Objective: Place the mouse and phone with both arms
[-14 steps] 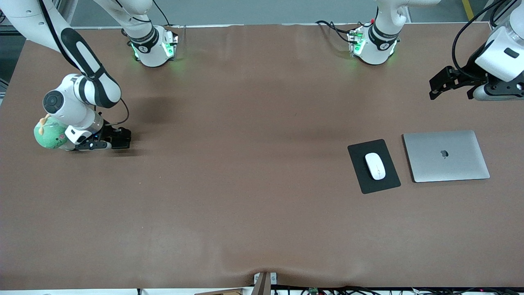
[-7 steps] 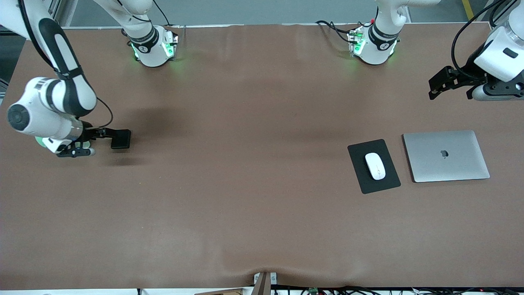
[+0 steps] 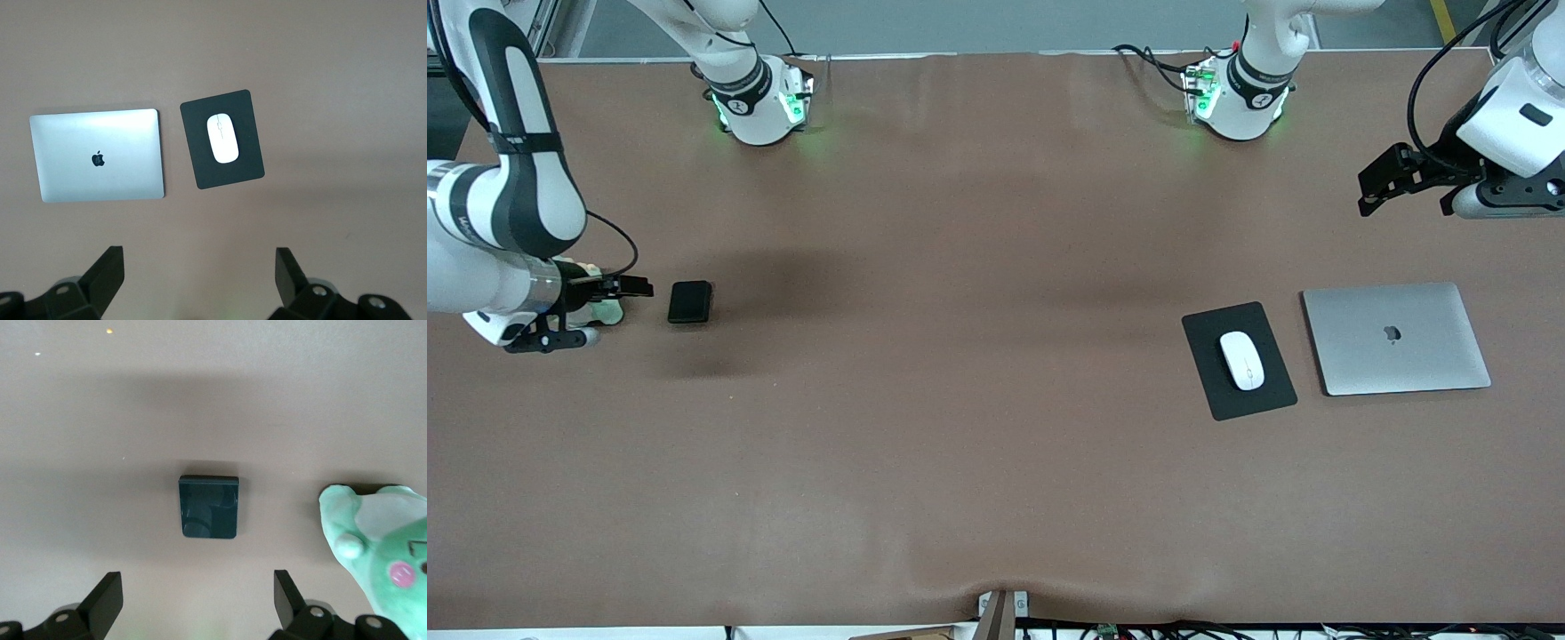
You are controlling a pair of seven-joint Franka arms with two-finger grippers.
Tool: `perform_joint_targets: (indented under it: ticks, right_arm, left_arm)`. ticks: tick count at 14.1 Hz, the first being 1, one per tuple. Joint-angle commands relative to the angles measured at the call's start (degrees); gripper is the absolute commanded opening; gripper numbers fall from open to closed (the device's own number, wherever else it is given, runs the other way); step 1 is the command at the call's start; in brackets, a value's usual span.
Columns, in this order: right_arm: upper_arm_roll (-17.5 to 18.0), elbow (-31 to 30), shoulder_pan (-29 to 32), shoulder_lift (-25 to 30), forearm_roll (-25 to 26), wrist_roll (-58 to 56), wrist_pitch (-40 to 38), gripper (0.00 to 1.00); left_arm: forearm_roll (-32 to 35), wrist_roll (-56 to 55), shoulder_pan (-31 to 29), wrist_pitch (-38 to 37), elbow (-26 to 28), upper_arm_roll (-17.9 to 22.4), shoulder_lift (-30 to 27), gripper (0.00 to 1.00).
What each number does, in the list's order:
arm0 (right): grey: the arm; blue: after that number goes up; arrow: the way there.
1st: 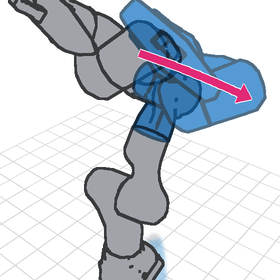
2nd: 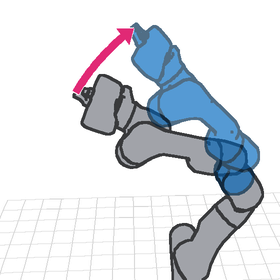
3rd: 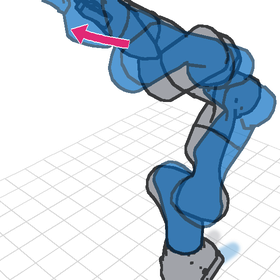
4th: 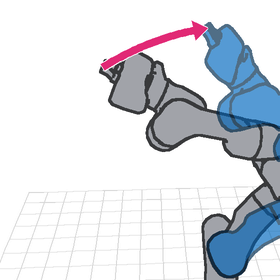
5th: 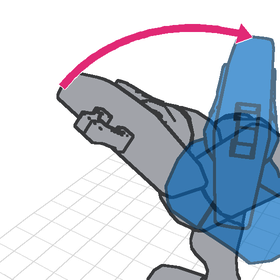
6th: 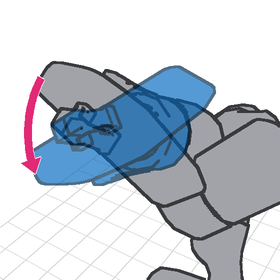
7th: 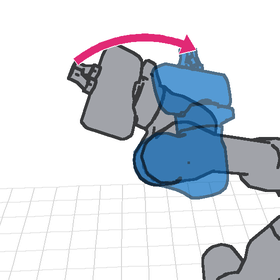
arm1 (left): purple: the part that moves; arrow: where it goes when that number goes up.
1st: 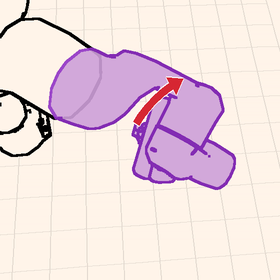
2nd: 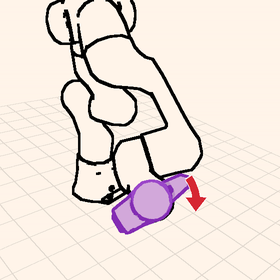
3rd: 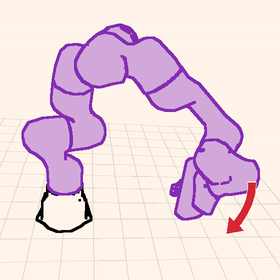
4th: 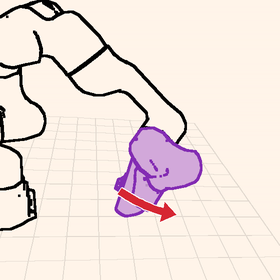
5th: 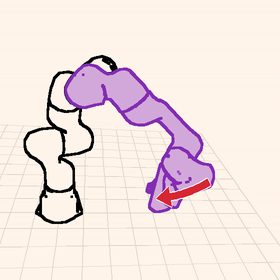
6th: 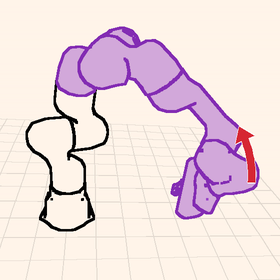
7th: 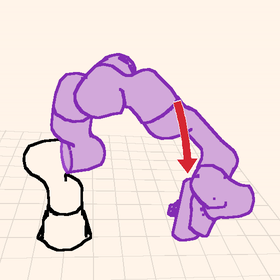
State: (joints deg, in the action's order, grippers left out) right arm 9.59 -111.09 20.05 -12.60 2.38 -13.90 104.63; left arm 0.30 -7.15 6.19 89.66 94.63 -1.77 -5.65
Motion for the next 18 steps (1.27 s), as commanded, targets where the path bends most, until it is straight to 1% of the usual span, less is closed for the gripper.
perform_joint_targets:
  ticks: [1,3,5,6,8,9,11,12,14,15,16,18]
  right_arm:
    - [-0.2,8.7,-1.7,-1.2,-0.2,-0.8,-8.4,1.0]
    - [-0.3,13.5,-3.1,-3.0,1.0,-0.8,-12.8,1.0]
    - [-0.2,15.5,-4.6,-3.5,5.6,-0.8,-14.4,1.0]
    - [-0.2,16.3,-4.8,-3.5,6.4,-0.8,-14.4,1.0]
    - [-0.5,17.9,-3.9,-3.5,6.1,-0.4,-16.1,1.0]
    - [-0.6,18.4,-3.2,-3.3,5.7,-0.3,-18.1,1.0]
    - [-0.5,21.6,-3.6,-2.1,5.6,-0.3,-19.9,1.0]
    - [-0.4,23.0,-3.6,-0.9,5.4,-0.3,-22.0,1.0]
    - [-0.3,27.4,-3.5,-0.8,3.1,-0.9,-24.9,1.0]
    - [-0.3,30.6,-4.0,-1.2,2.7,-0.7,-30.5,1.0]
    - [0.0,32.3,-4.6,-1.2,2.5,-0.9,-33.1,1.0]
    - [-0.4,33.0,-7.9,-0.4,3.5,-0.3,-34.0,1.0]
  left_arm:
    - [-0.5,0.6,0.1,-0.8,-0.6,0.1,-0.2,1.0]
    - [-0.5,0.6,0.1,-0.9,-0.6,0.1,-0.2,1.0]
    - [-0.5,0.6,0.1,-0.9,-0.6,0.1,-0.3,1.0]
    - [-0.5,0.6,0.1,-0.9,-0.5,0.1,-0.4,1.0]
    - [-0.5,0.6,0.1,-1.4,-0.6,0.1,-0.4,1.0]
    - [-0.5,0.6,0.1,-1.5,-0.6,0.1,-0.4,1.0]
    - [-0.5,0.6,0.1,-1.6,-0.6,0.1,-0.4,1.0]
    - [-0.5,0.6,0.1,-1.6,-0.6,0.1,-0.4,1.0]
    - [-0.5,0.6,0.1,-1.6,-0.6,0.1,-0.4,1.0]
    - [-0.5,0.6,0.2,-1.6,-0.6,0.1,-0.4,1.0]
    - [-0.5,0.6,0.2,-1.6,-0.6,0.1,-0.4,1.0]
    - [-0.4,0.5,0.2,-1.6,-0.4,0.0,-0.4,1.0]
